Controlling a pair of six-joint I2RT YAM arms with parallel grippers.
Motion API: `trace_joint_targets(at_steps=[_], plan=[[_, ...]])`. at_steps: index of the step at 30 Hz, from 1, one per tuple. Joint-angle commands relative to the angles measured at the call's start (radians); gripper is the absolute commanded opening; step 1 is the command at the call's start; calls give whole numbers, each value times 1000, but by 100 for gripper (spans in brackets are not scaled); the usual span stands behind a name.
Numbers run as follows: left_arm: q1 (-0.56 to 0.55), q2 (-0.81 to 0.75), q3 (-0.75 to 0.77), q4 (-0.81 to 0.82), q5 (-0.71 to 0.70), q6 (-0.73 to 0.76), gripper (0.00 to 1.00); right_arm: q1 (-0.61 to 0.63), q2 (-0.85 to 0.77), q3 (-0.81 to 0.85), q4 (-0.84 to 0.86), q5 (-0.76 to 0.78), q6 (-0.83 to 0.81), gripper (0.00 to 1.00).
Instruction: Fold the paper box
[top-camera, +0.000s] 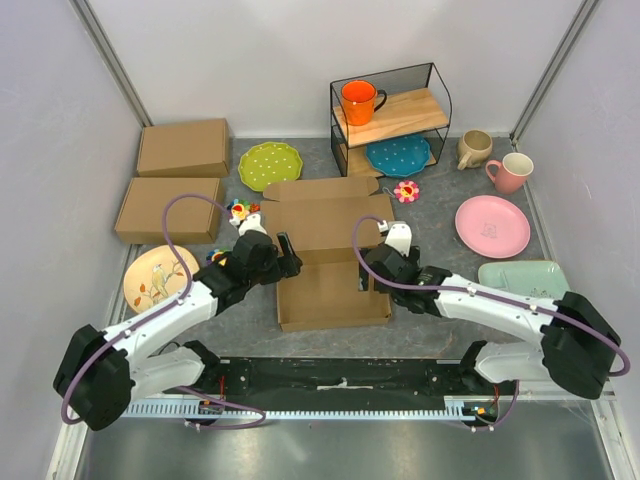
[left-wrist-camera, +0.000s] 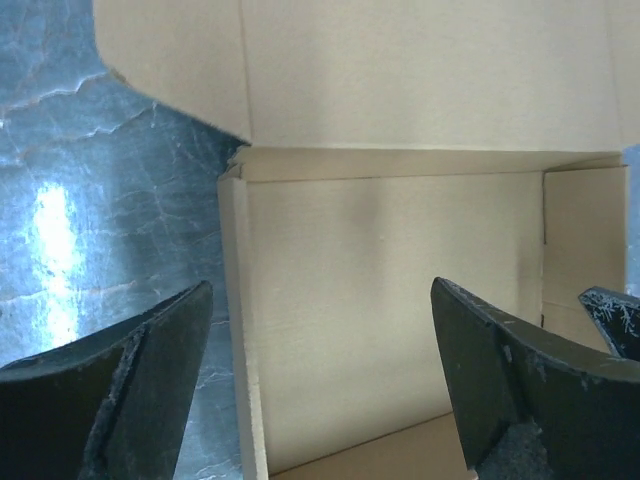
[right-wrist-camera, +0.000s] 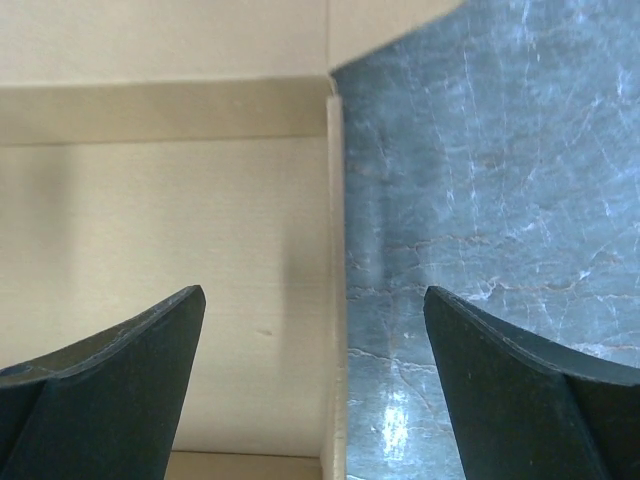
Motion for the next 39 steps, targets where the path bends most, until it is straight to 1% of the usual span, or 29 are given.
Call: trace_joint_targets(at_steps=[1, 3, 6, 9, 12, 13, 14, 16, 17, 18, 19, 20, 21, 23, 25, 26, 27, 30, 35, 37, 38, 39], plan=[[-2, -42, 83, -32, -5, 29, 99, -5, -69, 73, -21, 24, -34, 98], [0, -51, 97, -52, 4, 36, 99, -6, -92, 92, -41, 19, -49, 98], [-2, -89, 115, -85, -2, 49, 99, -26, -149, 144, -82, 51, -89, 98], [-2, -158, 120, -106, -26, 62, 99, -89, -190, 194, -111, 77, -138, 98], [-2, -222, 126, -126, -63, 65, 99, -216, -166, 228, -127, 64, -130, 98], [-2, -241, 117, -131, -72, 62, 99, -305, -152, 231, -122, 42, -118, 98], [-2, -270, 111, -131, -80, 53, 99, -353, -134, 228, -110, 16, -101, 98], [-2, -299, 83, -126, -100, 43, 99, -464, -60, 221, -43, -37, -45, 98], [-2, -321, 74, -126, -103, 33, 99, -492, -31, 219, 24, -59, -38, 98], [-2, -328, 65, -125, -106, 30, 99, -538, 40, 237, 51, -106, -22, 98], [-2, -336, 49, -125, -106, 22, 99, -559, 82, 259, 65, -129, -11, 98], [0, -351, 42, -125, -105, 20, 99, -577, 169, 283, 92, -157, -6, 98], [-2, -359, 30, -125, -105, 19, 99, -597, 212, 346, 98, -178, -2, 98], [-2, -373, 20, -132, -109, 20, 99, -599, 323, 412, 121, -153, -21, 98], [0, -391, 8, -140, -111, 20, 99, -606, 386, 489, 138, -131, -35, 98], [0, -394, 3, -141, -112, 20, 99, -614, 447, 515, 145, -134, -40, 97], [0, -404, -9, -141, -112, 19, 99, -626, 478, 568, 146, -134, -41, 96], [1, -402, -23, -137, -111, 14, 99, -643, 588, 662, 151, -140, -54, 94], [3, -373, -33, -135, -108, 40, 99, -649, 746, 773, 132, -133, -96, 93], [3, -373, -46, -138, -114, 48, 99, -649, 776, 805, 131, -119, -109, 94], [3, -382, -49, -138, -114, 45, 99, -649, 797, 814, 131, -114, -115, 98], [3, -384, -56, -137, -112, 46, 99, -649, 808, 834, 129, -98, -127, 98]])
